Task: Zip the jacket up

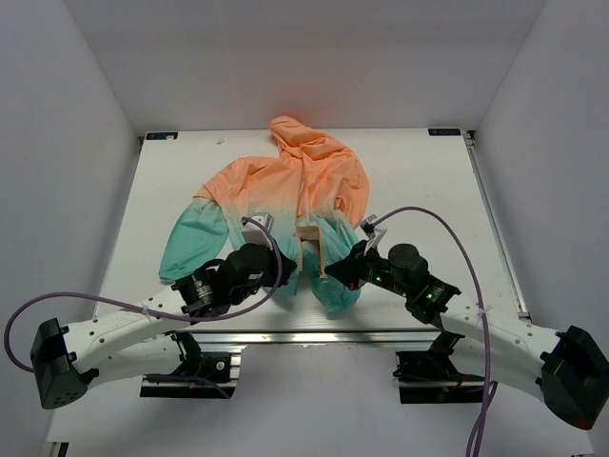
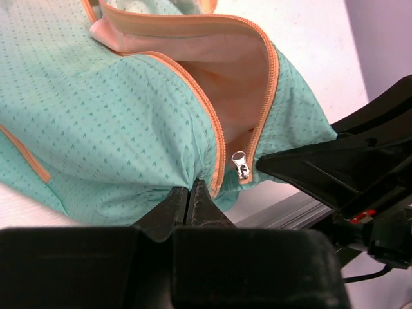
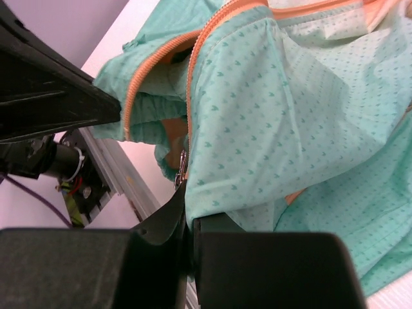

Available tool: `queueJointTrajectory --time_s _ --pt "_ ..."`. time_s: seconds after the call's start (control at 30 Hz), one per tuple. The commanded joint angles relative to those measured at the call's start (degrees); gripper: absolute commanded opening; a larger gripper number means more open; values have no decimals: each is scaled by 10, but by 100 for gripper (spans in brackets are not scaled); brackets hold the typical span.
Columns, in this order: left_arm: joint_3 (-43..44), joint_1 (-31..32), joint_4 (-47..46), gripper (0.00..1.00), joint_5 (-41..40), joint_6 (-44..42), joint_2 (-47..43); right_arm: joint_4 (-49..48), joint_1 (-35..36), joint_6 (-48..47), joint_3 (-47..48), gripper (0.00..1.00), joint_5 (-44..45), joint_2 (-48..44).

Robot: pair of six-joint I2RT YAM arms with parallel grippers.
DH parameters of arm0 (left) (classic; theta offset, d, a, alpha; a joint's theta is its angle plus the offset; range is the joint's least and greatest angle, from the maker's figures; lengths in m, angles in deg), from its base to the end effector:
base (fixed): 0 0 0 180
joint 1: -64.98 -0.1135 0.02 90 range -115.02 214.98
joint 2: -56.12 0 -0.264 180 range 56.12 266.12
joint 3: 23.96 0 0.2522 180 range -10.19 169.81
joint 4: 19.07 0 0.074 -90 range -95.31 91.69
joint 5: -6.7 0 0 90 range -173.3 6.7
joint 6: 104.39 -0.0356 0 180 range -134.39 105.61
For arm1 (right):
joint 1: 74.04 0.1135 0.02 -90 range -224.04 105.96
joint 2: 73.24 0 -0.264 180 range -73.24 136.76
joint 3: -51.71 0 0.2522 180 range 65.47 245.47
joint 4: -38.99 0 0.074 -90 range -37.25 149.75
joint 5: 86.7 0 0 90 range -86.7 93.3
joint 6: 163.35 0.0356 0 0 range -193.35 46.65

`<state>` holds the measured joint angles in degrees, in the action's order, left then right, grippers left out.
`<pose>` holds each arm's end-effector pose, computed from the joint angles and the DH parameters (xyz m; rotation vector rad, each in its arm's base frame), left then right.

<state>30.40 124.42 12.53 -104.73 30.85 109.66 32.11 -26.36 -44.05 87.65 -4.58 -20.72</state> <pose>0.1166 -0.1719 0.2746 0.0361 2.1487 -0.7143 0.1370 0.1577 0.2326 -0.4055 1.8267 1.0814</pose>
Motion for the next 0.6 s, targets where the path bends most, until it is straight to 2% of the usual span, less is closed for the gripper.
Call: queueJointTrajectory --time_s 0.0,0.07,0.2,0.33,0.47,0.57 --pt "21 2 25 4 15 8 6 -32 0 -14 16 0 -37 6" --pt "20 2 26 2 18 19 8 -54 0 -17 2 0 -51 5" --pt "-4 2 -24 0 51 23 1 -180 0 -41 -38 0 -143 0" --pt "-9 2 -40 0 46 28 -2 -276 0 -66 -66 0 -226 -1" --pt "-2 2 -39 0 41 22 1 -266 0 -113 -46 0 -257 35" --pt "8 2 -30 0 37 15 7 -259 0 -94 -21 0 -206 65"
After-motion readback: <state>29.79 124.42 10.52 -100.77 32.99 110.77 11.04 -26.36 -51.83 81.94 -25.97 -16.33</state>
